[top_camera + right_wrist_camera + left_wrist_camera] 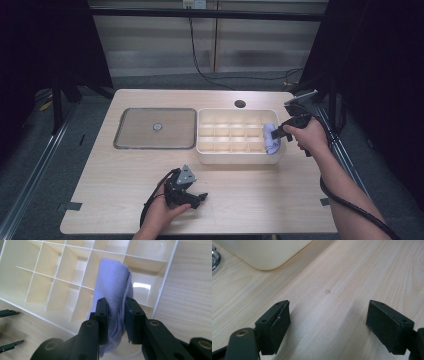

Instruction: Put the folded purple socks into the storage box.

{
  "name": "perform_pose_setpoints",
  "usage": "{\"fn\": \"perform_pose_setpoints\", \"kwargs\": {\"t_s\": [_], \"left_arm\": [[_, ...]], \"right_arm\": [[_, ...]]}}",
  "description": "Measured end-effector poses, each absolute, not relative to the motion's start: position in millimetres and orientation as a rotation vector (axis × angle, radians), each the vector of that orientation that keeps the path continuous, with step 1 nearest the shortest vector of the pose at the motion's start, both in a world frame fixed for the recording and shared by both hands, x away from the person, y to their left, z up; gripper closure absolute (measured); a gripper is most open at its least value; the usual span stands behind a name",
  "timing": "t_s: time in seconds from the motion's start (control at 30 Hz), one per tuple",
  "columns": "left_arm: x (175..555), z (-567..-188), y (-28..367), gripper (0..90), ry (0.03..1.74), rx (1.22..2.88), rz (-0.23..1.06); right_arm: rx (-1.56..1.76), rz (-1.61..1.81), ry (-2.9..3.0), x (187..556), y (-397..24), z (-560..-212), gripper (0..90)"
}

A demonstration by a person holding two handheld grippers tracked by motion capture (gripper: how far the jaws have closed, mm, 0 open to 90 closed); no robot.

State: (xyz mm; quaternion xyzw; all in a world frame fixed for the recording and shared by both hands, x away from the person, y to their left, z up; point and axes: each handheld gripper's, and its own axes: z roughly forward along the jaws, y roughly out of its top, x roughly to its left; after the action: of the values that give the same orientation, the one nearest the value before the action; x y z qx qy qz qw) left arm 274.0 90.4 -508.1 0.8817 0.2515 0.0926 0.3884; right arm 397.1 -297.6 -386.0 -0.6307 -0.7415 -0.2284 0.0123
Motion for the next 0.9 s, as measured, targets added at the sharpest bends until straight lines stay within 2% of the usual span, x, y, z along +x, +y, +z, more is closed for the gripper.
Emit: {"fn": "perform_pose_setpoints", "kwargs": {"t_s": [0.9], "left_arm": [[274, -508, 90, 18.8, 0.639, 2.242, 0.236]], "right_arm": [[-1.971, -0.626, -2.351, 398, -301, -407, 74.5]]}}
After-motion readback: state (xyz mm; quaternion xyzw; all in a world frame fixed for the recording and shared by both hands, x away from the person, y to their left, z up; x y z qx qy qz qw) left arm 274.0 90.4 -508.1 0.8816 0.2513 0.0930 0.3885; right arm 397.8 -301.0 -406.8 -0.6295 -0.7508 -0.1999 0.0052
